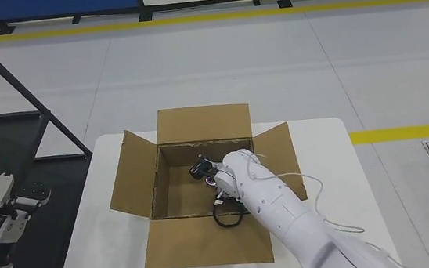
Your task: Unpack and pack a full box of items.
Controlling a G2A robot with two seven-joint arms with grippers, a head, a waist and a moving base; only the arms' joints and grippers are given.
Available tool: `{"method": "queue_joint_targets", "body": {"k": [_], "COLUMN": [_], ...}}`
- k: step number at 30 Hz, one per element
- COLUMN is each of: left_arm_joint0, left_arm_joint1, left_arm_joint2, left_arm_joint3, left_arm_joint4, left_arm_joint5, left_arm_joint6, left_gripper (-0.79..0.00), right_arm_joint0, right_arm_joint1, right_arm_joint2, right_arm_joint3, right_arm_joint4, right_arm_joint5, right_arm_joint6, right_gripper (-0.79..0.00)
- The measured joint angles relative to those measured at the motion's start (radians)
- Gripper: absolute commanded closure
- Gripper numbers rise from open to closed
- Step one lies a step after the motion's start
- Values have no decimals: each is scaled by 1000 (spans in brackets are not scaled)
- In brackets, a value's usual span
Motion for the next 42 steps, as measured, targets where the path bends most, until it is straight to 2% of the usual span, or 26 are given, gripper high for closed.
{"method": "queue_joint_targets", "body": {"k": [10,16,19,22,28,32,37,42], "left_arm_joint0": [-1,-4,-6,-7,-5,-2,1,0], "left_arm_joint1": [1,2,2,2,2,2,2,3], "left_arm_joint2": [0,4,7,9,11,11,13,22], "left_arm_joint3": [-1,-5,-7,-7,-9,-12,-14,-19], "left_arm_joint4": [-3,-3,-2,-2,-7,-9,-12,-5], "left_arm_joint5": [0,3,3,2,-1,-4,-5,-1], "left_arm_joint6": [-3,-5,-5,-6,-7,-8,-10,-20], "left_gripper": [-785,-785,-785,-785,-785,-785,-785,-785], "right_arm_joint0": [4,-28,-72,-150,-419,-603,-743,-867], "right_arm_joint1": [11,41,68,106,188,219,233,243], "right_arm_joint2": [11,27,46,79,175,239,286,340], "right_arm_joint3": [-44,-174,-301,-487,-1008,-1300,-1493,-1689], "right_arm_joint4": [-11,-53,-97,-169,-384,-504,-561,-610], "right_arm_joint5": [-57,-71,-51,1,75,147,231,321], "right_arm_joint6": [-91,-133,-140,-117,-44,-112,-223,-245], "right_gripper": [0,0,0,0,0,0,0,0]}}
